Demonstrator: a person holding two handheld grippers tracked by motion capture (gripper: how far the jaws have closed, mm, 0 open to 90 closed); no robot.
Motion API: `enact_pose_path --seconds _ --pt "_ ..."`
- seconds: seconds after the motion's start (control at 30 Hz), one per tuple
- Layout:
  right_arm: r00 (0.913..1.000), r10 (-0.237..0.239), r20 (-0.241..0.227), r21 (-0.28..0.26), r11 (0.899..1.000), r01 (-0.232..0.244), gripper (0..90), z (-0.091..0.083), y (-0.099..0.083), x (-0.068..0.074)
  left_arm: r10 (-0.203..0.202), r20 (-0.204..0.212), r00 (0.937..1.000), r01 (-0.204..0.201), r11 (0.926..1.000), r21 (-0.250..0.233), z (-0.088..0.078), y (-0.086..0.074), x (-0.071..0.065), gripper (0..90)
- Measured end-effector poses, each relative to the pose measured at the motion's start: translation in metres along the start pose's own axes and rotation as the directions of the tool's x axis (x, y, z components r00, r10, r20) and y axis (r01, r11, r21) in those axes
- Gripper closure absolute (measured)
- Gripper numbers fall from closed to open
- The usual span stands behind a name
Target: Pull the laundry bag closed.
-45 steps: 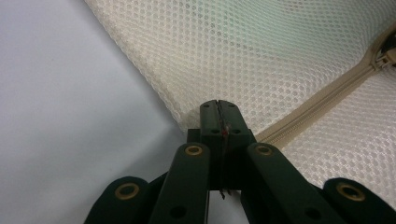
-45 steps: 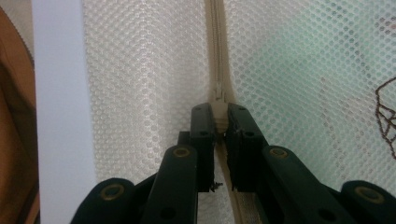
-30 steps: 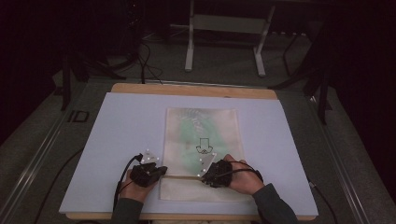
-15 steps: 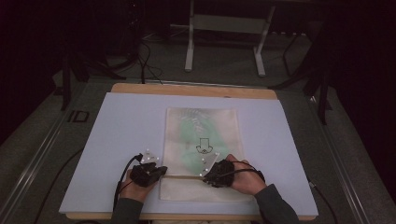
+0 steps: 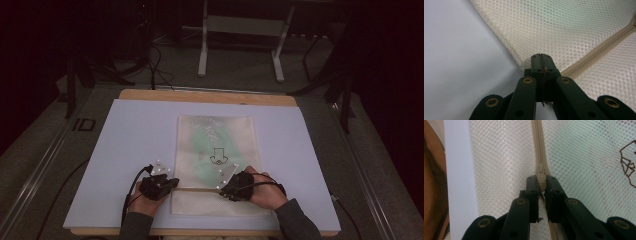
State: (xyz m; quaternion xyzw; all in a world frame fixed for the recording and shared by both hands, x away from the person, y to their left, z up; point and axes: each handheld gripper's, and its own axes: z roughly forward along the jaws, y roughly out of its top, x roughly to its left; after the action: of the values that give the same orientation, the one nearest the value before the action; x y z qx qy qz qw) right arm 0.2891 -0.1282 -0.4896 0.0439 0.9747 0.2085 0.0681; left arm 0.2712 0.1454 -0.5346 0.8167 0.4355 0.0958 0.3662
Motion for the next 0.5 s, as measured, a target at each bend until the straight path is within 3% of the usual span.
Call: enact_pose_path --seconds 0.27,0.5 --pt "0.9999 -0.011 0.012 0.013 1.000 0.011 82.3 -0.0018 -0.0004 0.0019 -0.002 0.000 1.0000 0.002 1.0000 -0.001 0.0002 0.0001 -0.0003 89.6" --pt "0.9999 0.008 0.011 0.000 1.000 -0.008 82.4 -0.0065 -0.0062 0.0001 -0.003 0.000 1.0000 0.003 1.0000 -0.002 0.0002 0.0001 -0.0003 89.6"
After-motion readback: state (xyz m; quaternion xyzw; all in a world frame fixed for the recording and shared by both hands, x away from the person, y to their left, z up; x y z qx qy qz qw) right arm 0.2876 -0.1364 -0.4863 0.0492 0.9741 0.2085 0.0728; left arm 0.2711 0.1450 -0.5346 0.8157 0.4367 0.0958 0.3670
